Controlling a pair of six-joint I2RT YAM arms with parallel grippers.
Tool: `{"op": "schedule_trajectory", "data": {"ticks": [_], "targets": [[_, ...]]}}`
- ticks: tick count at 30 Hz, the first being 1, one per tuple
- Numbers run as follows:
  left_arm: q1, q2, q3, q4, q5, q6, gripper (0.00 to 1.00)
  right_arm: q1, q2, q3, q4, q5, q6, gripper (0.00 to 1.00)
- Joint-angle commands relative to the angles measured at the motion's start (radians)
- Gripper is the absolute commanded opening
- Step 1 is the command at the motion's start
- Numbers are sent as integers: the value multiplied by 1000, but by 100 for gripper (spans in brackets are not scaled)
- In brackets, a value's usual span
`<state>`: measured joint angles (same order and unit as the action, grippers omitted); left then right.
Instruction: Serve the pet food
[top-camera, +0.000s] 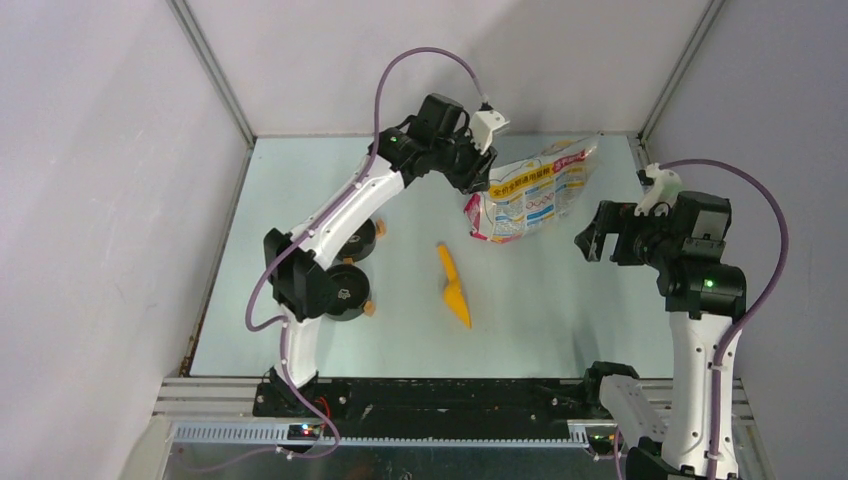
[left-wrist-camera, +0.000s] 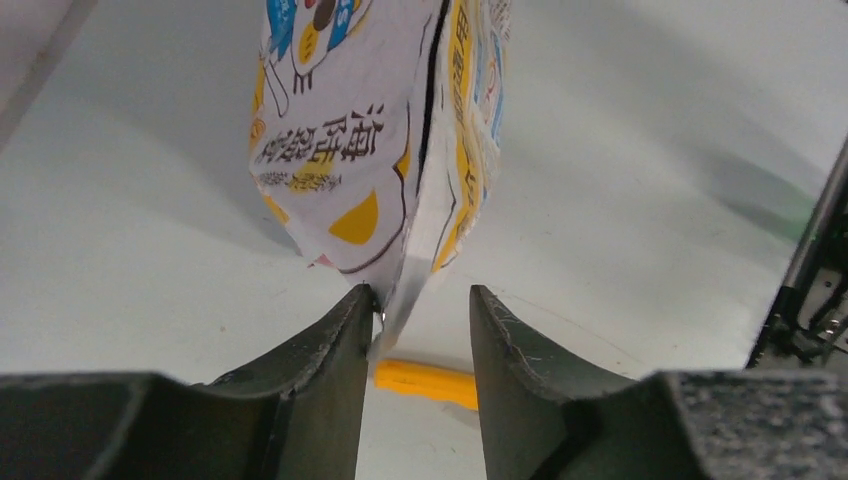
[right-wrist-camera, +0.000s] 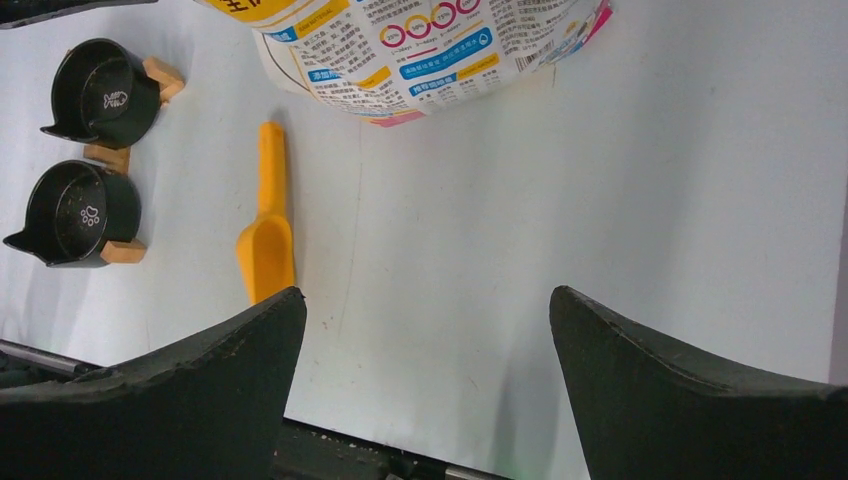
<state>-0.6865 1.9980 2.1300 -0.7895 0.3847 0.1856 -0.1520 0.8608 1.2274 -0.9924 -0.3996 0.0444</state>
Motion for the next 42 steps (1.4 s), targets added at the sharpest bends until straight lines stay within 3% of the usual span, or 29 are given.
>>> {"op": "schedule_trajectory", "data": {"ticks": [1,5,7,10,12,19,25,31,33,34,36,39,42], "targets": [[-53,40,76,16,-64,53,41,-6,-15,9,-21,-34,-6,94],[-87,72,89,20,-189,70,27,-6,-14,9,-41,-53,0,93],[-102,79,84,23,-250,88,14,-7,-15,4,-37,-55,2,94],[-118,67,77,20,-256,77,2,-8,-14,-1,-15,-46,8,95],[-125,36,65,16,-200,46,0,-8,-6,0,4,-40,20,95],[-199,-112,13,28,208,-6,0,-8,80,109,26,-39,66,95],[-247,-117,34,151,344,-211,0,-40,170,192,44,-115,198,98],[-278,-102,60,145,359,-211,0,-123,281,172,45,-182,367,98],[-278,-107,59,91,333,-150,7,-132,306,163,56,-201,375,97],[-278,-111,57,43,309,-123,27,-133,313,161,71,-207,375,96],[-269,-165,27,-23,277,-39,48,-133,322,163,100,-236,381,94],[-223,-277,-132,-37,280,18,59,-115,327,177,129,-276,376,83],[-125,-435,-276,8,296,-2,65,-81,324,199,129,-237,346,80]]}}
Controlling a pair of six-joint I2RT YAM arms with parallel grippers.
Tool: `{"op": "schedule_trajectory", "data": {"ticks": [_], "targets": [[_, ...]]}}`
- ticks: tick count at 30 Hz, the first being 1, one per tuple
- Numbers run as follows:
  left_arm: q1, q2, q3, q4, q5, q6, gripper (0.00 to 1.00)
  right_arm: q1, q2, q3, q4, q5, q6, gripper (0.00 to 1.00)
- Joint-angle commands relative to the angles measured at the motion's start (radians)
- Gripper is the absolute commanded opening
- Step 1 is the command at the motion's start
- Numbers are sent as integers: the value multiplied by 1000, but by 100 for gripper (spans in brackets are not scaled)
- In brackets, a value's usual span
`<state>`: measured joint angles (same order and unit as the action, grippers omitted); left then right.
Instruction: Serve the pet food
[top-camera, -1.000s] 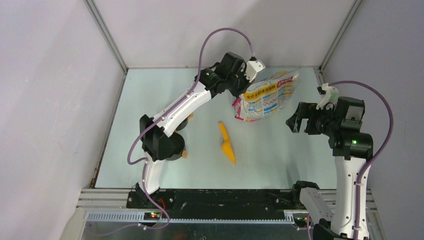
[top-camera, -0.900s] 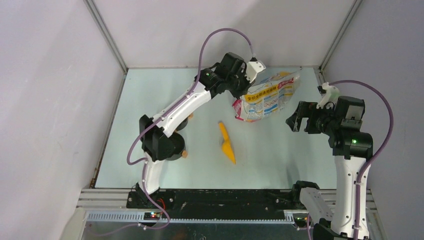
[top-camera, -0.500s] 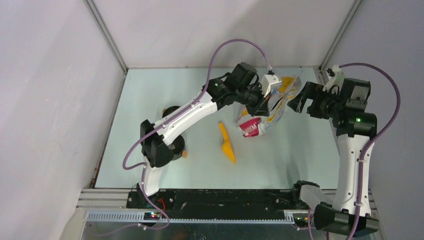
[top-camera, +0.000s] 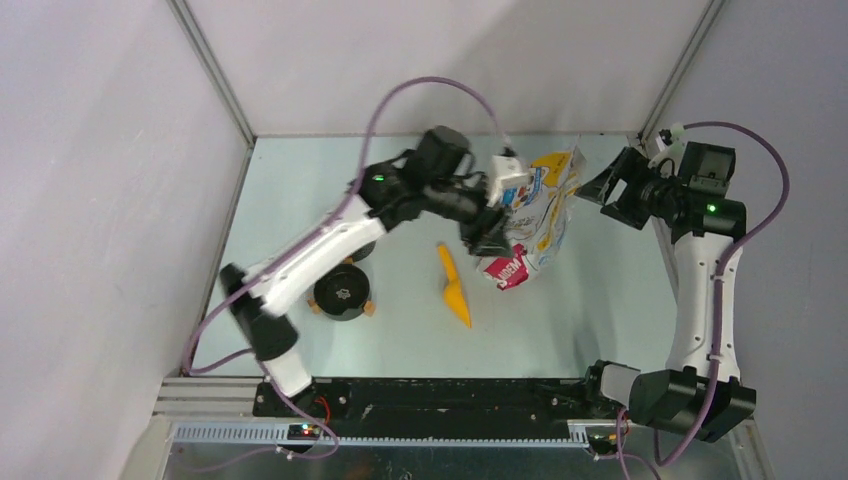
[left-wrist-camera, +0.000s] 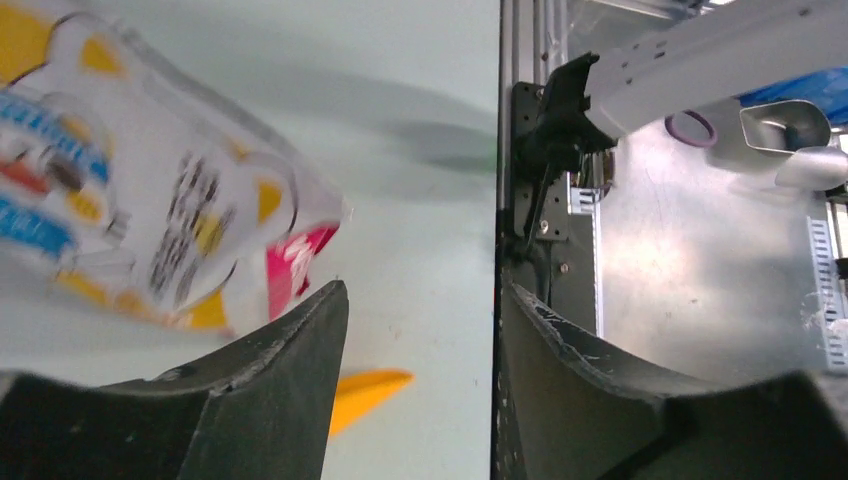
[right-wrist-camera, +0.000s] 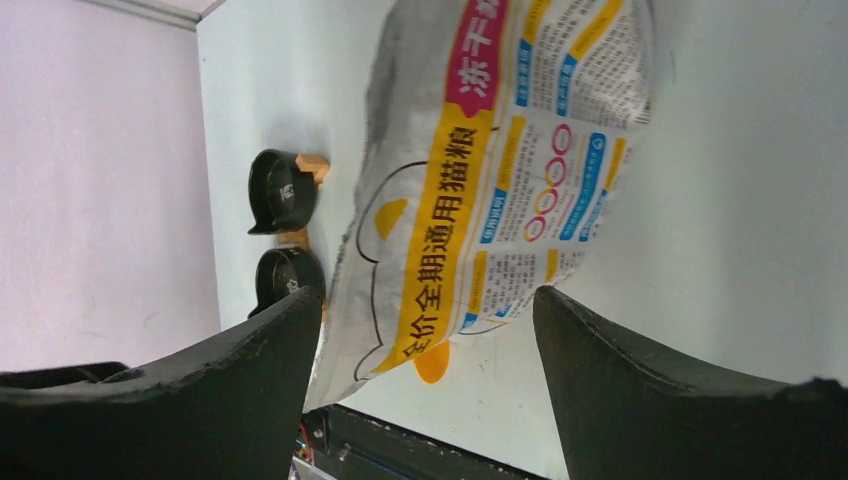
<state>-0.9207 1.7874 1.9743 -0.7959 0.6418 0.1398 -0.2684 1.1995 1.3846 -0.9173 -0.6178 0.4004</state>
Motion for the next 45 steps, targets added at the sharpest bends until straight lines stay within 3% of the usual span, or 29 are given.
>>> {"op": "schedule_trajectory", "data": {"ticks": [1,8,17,22,26,28,29,30,45], "targets": [[129,-253,-183,30,16,39,66,52,-17,44,54,2,-20,79],[231,-418,-372,-3,-183,76,67,170,34,104,32,161,-42,78],[290,-576,-538,-36,-219,106,69,253,187,178,-10,319,21,70],[338,-642,-598,-62,-254,144,69,330,232,155,-20,344,-1,61],[379,-684,-646,-48,-251,139,70,410,225,141,-21,325,-49,41],[394,-699,-666,-44,-243,135,70,440,209,132,-35,314,-76,21],[397,-705,-680,-43,-242,134,70,453,196,129,-40,298,-92,5],[401,-715,-686,-40,-242,133,70,458,179,122,-52,289,-99,1],[404,-672,-693,-14,-211,105,69,655,39,178,-111,207,-301,0]]}}
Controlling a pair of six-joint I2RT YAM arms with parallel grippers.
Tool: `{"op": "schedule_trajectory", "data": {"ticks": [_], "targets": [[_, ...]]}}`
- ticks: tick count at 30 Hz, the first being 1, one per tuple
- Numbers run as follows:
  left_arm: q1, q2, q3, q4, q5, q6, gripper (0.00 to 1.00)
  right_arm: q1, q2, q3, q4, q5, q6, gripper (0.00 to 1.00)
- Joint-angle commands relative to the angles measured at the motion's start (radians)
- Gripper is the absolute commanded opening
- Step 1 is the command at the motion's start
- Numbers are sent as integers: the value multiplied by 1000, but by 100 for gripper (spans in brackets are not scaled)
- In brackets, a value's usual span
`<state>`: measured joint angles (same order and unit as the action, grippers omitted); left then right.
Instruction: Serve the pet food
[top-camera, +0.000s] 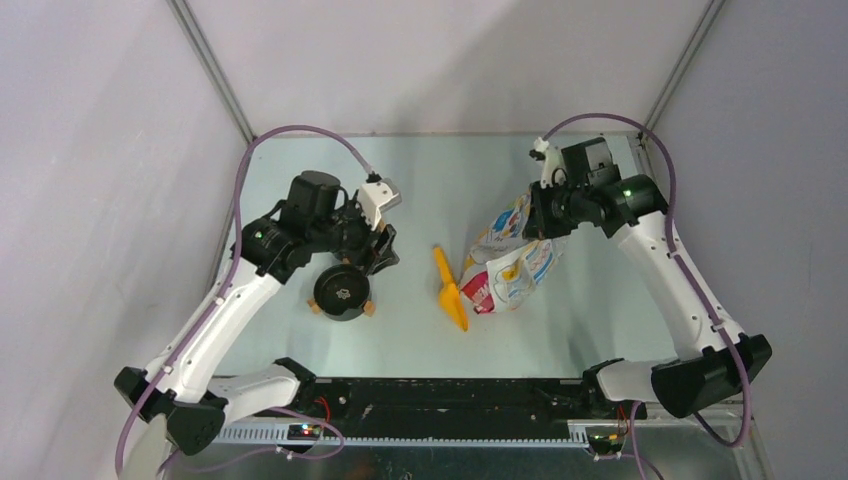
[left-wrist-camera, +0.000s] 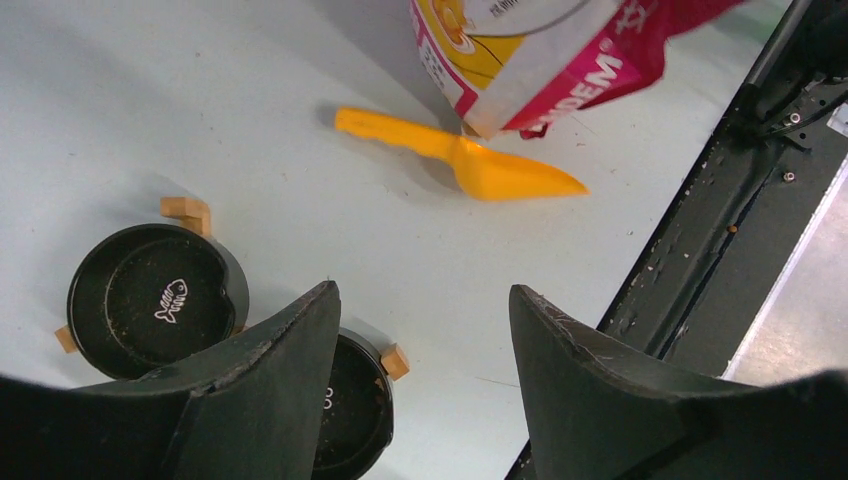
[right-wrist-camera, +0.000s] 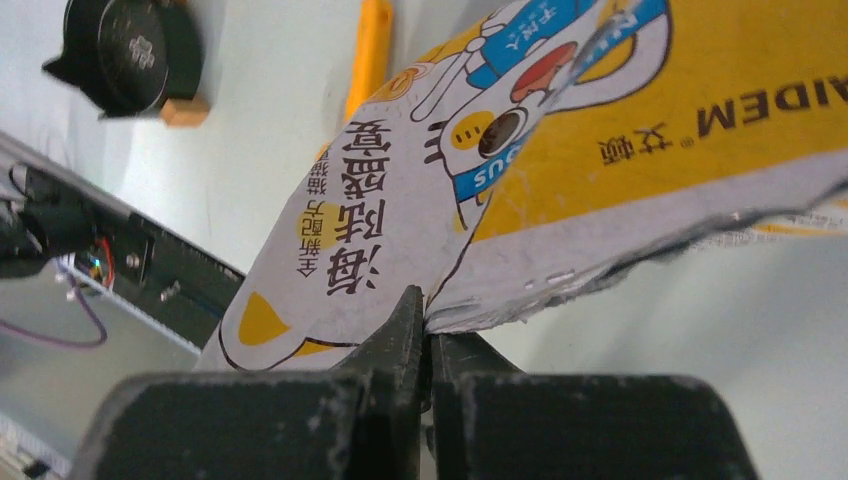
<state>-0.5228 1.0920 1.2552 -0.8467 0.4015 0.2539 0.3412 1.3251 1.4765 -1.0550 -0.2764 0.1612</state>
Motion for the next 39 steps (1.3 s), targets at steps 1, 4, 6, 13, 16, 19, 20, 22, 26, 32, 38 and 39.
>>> {"op": "schedule_trajectory", "data": {"ticks": [1,4,6,13,16,19,20,22,26,32,38,39], "targets": [[6,29,32,40,37,-21,69,48,-89,78,28,-126,-77,0],[6,52,39,54,63,-53,69,38,-109,20,45,-104,-99,0],[6,64,39,62,80,-66,69,1,-125,-8,57,-104,-103,0],[-11,120,-10,159,143,-123,67,-263,-145,-21,78,-292,26,64],[-40,177,10,183,134,-120,66,-416,-148,-24,87,-419,64,71],[-91,270,68,199,102,-105,65,-520,-159,-58,100,-425,70,71],[-101,292,98,200,97,-101,64,-538,-163,-95,104,-385,79,69],[-133,361,139,198,82,-93,64,-593,-175,-185,135,-328,125,65],[-176,477,168,238,39,-66,63,-668,-159,-355,238,-221,159,45],[-252,597,181,241,-3,59,61,-596,-55,-521,390,-144,107,30],[-317,596,105,364,-9,87,61,-407,27,-594,528,-214,99,32],[-326,596,100,373,-7,88,61,-393,41,-586,545,-231,108,31]]}}
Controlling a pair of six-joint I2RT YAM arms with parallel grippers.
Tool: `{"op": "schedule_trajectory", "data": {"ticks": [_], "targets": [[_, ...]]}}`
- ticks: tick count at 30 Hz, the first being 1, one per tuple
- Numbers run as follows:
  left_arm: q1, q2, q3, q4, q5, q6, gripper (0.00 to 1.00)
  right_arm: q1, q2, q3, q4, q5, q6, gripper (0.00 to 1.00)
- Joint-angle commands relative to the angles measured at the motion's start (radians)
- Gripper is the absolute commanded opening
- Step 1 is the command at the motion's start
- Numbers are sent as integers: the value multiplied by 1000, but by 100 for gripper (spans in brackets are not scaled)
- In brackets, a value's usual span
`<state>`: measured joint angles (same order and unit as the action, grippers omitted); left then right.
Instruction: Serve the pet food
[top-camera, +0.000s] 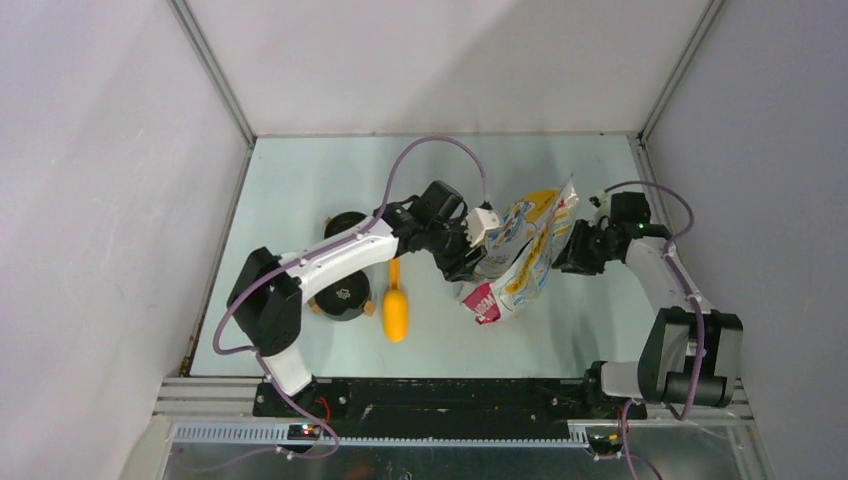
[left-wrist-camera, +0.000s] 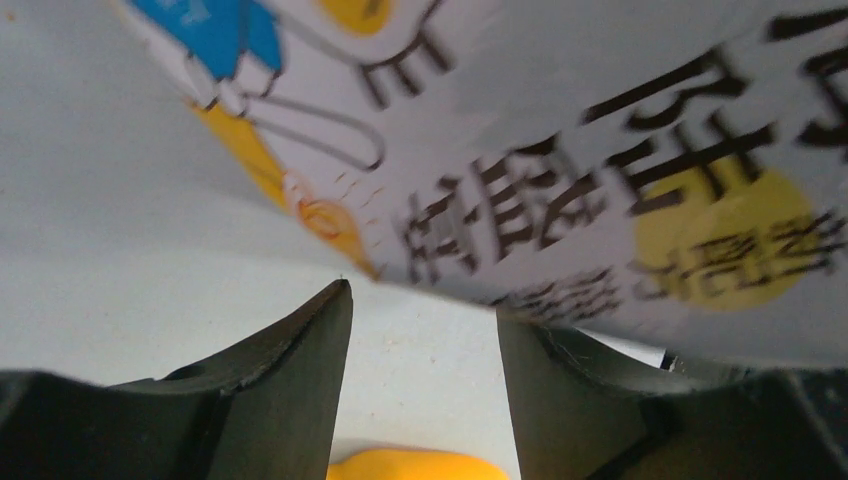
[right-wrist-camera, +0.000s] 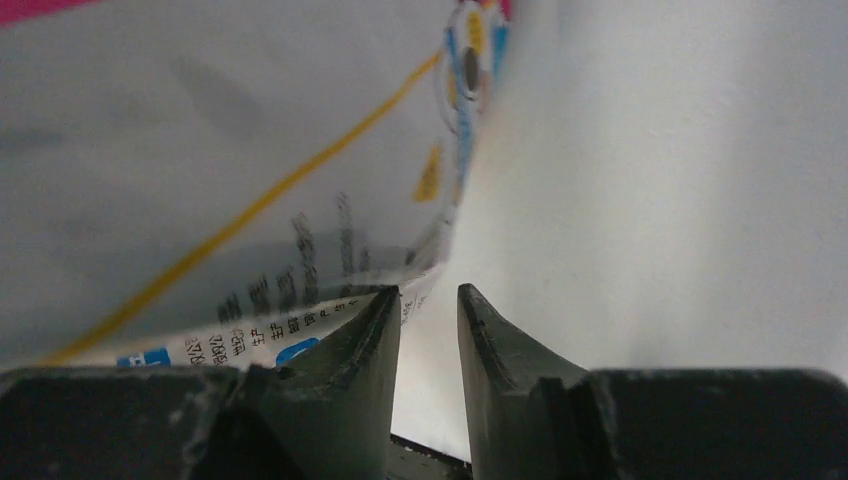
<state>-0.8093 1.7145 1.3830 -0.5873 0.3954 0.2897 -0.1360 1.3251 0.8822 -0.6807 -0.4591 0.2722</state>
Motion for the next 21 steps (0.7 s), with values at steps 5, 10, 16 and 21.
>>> {"op": "schedule_trajectory", "data": {"ticks": [5,10,16,21], "targets": [[-118,-44,-55,113,-9,93,60,227,181,84,239,-98,0,30],[-136,-92,-111,101,-12,94,60,310,283,158,253,-138,1,29],[-120,-171,-176,59,-59,114,60,289,284,178,184,-139,-18,30],[-77,-289,-181,-31,-63,131,60,163,140,198,95,-133,-103,48]]}}
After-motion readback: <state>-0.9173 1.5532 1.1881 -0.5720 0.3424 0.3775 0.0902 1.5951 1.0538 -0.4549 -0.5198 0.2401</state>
